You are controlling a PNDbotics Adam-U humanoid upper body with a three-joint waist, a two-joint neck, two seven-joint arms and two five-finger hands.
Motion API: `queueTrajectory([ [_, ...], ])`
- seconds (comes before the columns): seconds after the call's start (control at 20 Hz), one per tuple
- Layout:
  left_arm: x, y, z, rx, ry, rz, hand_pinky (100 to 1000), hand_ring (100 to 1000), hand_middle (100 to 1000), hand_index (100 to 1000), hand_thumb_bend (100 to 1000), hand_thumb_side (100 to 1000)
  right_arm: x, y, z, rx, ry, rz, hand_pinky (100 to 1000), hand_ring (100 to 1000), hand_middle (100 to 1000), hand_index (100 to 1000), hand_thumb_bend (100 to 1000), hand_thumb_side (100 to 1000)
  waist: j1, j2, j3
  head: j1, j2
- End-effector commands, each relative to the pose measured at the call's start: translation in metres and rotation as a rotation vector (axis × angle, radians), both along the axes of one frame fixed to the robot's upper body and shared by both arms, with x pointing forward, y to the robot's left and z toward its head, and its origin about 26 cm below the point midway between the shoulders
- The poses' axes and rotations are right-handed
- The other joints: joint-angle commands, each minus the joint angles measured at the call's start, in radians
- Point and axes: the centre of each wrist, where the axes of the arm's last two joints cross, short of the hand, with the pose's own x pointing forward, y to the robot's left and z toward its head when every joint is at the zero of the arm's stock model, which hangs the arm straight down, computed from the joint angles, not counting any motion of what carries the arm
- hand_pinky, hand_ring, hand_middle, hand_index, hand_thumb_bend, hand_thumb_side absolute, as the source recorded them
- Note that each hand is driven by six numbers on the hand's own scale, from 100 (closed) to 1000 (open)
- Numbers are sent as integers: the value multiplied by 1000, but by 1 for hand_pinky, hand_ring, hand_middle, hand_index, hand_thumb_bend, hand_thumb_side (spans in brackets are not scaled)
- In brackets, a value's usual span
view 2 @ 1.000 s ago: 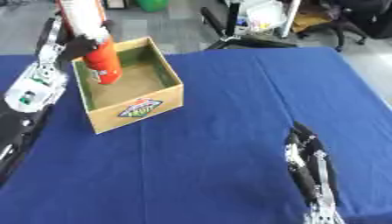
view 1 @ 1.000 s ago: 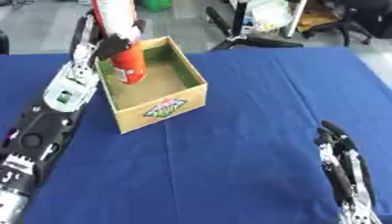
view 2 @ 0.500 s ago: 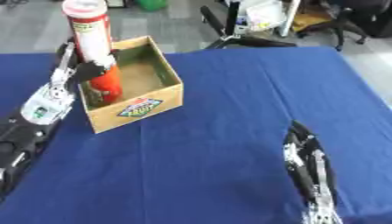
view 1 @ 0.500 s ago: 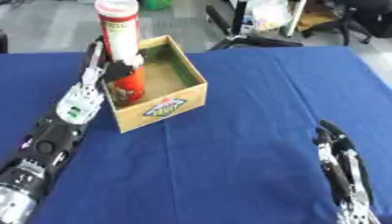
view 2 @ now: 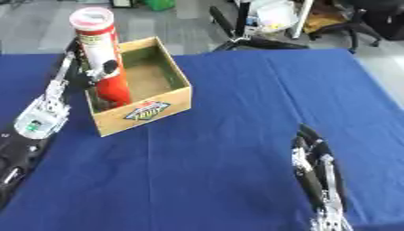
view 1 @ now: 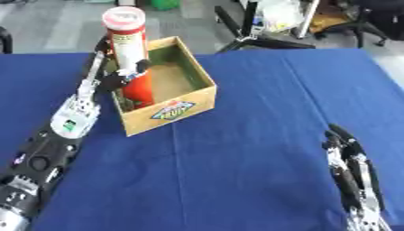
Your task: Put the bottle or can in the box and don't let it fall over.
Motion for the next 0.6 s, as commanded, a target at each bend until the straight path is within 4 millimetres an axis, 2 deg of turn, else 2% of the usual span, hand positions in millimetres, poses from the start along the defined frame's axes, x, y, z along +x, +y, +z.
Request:
queueTrajectory([
  [0.05, -7, 10, 25, 3, -54, 2, 932, 1000, 1000, 960, 808, 621, 2, -6, 6, -7, -21, -14, 832, 904, 880, 867, 100, 615, 2, -21, 5, -6, -10],
  [0.6, -62, 49, 3, -144, -122, 7, 911, 1000, 975, 944, 759, 633, 0, -16, 5, -14, -21, -54, 832, 905, 880, 867, 100, 617, 13, -21, 59, -32, -9],
])
